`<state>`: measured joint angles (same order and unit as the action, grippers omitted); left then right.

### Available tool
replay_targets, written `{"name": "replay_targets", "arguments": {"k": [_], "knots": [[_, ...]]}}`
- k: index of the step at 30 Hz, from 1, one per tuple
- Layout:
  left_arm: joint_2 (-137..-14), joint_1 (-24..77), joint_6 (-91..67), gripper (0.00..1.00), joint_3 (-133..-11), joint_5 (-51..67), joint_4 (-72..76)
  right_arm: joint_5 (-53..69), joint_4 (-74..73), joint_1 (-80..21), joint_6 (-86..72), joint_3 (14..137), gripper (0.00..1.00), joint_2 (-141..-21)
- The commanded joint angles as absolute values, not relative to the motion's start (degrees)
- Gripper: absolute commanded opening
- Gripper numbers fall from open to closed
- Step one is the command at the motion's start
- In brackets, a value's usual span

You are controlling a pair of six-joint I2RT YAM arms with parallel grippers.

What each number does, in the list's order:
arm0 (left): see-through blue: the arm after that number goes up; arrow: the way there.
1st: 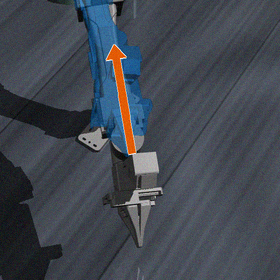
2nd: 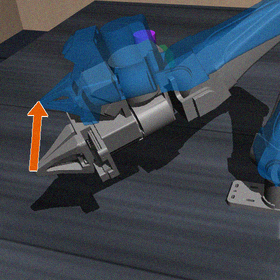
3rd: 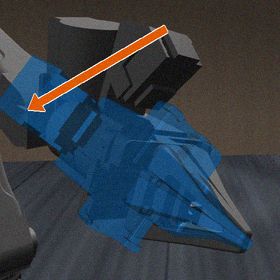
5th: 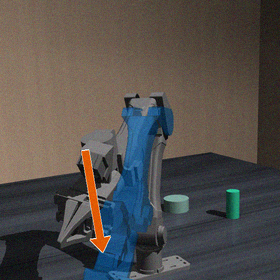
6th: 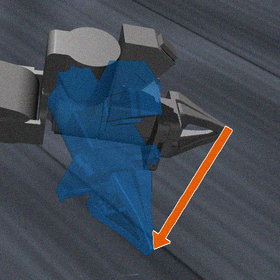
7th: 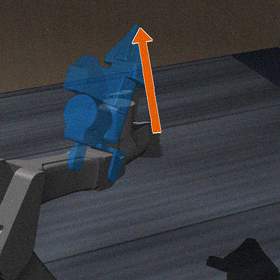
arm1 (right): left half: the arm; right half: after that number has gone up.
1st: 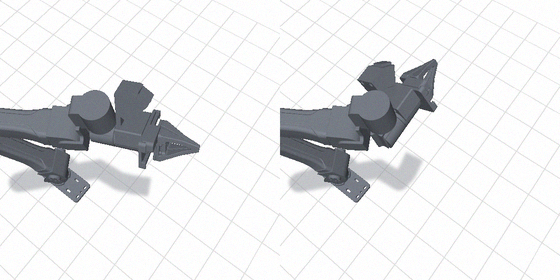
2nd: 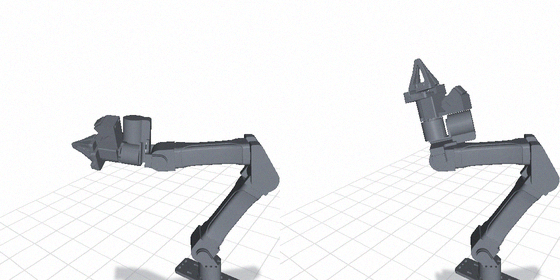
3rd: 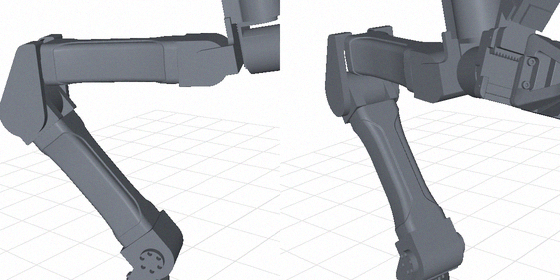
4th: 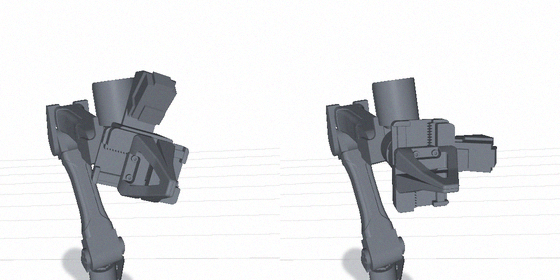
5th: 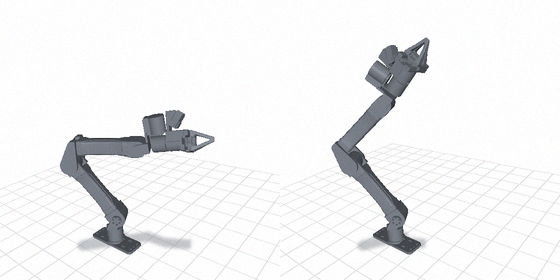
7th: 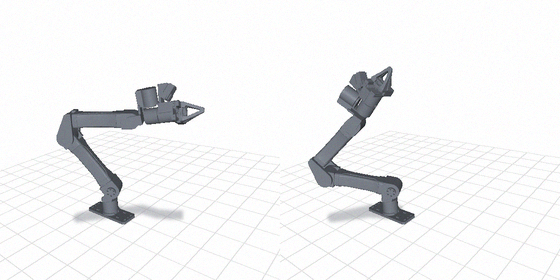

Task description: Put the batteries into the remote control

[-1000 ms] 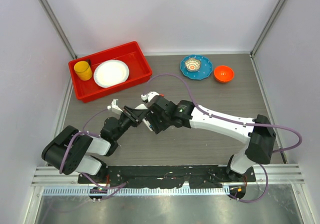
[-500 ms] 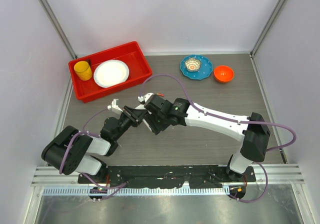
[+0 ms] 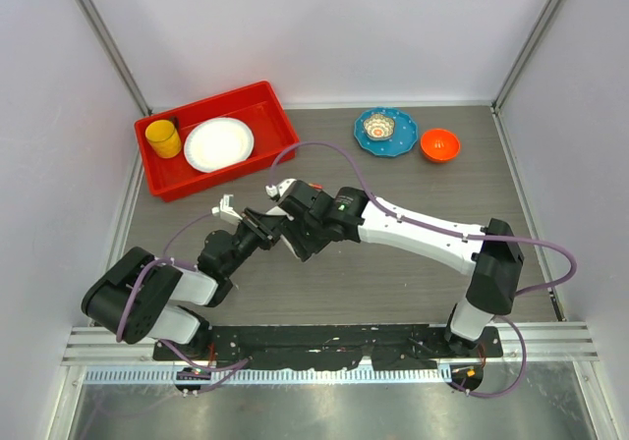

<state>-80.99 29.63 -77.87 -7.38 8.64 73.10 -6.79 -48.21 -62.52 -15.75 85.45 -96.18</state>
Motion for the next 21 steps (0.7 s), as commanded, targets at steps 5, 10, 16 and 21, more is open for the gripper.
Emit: {"name": "replay_targets", "arguments": {"k": [5,10,16,21], "knots": [[-79.2,29.9,-77.9,0.00,-8.0,8.3,88.6,-7.1,-50.8,-62.8,-15.6,89.9,0.01,-97.9],[-79.1,29.9,-78.0,0.00,-8.1,8.5,88.6,-7.3,-51.2,-62.7,-15.8,90.1,0.01,-98.4],[-78.8,30.1,-78.0,0.00,-8.0,8.8,88.6,-7.6,-51.2,-62.4,-16.1,90.1,0.01,-98.8],[-78.7,30.3,-78.0,0.00,-8.0,9.0,88.6,-7.9,-50.8,-62.1,-16.2,90.2,0.01,-98.8]]}}
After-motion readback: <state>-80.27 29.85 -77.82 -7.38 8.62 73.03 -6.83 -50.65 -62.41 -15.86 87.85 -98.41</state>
